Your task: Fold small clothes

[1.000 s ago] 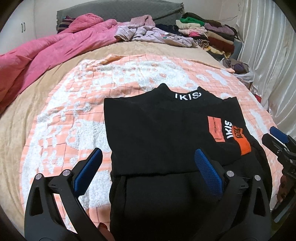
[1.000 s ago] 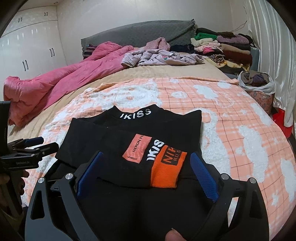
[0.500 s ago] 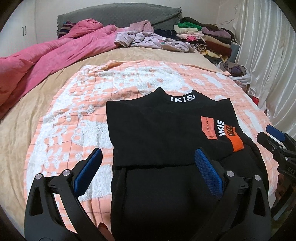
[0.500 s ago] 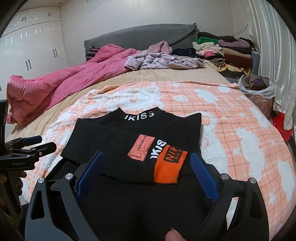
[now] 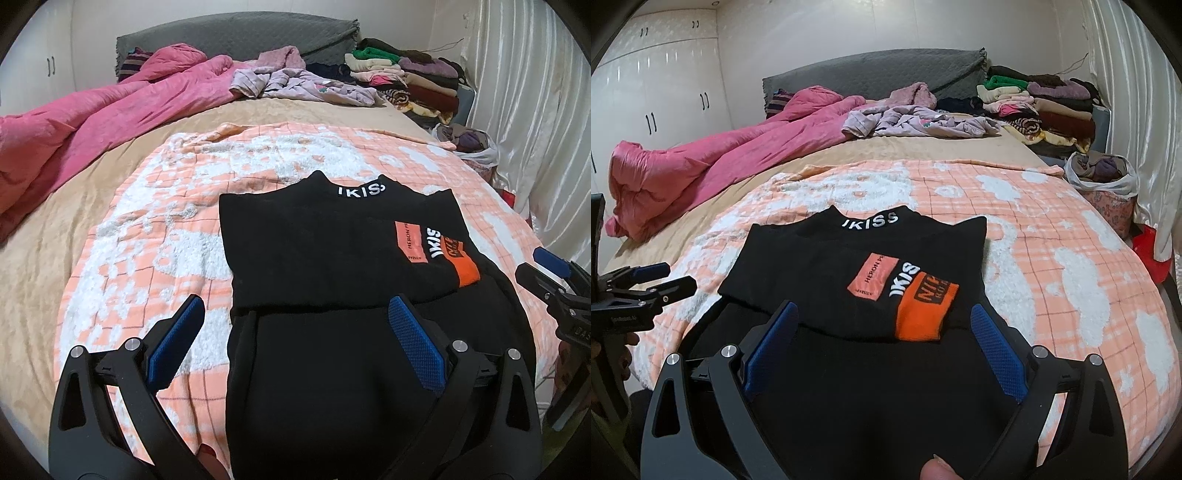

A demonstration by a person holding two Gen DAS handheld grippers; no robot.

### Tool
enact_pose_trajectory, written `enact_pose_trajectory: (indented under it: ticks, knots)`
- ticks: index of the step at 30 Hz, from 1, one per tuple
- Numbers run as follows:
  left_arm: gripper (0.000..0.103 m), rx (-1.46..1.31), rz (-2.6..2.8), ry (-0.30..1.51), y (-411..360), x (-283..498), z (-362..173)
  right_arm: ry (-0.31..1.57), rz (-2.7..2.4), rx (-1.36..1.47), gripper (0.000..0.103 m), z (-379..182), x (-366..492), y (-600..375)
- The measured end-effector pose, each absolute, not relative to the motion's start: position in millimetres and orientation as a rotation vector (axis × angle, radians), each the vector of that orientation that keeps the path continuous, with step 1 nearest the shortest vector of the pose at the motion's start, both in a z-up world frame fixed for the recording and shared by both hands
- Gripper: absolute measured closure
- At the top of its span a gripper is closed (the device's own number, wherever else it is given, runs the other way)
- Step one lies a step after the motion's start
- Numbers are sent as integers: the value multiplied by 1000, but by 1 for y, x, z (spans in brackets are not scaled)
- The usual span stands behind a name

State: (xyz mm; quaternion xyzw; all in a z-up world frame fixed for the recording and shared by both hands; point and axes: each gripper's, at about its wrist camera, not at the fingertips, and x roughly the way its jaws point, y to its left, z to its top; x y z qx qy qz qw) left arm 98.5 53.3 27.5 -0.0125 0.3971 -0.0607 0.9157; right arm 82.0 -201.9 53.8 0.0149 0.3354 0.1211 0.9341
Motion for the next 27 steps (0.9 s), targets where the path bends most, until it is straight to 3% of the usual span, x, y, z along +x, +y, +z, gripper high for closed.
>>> enact_pose_trajectory:
  ticks: [27]
  knots:
    - [10, 24, -100, 843, 50, 56, 13, 750, 250, 29, 9, 29, 47, -221]
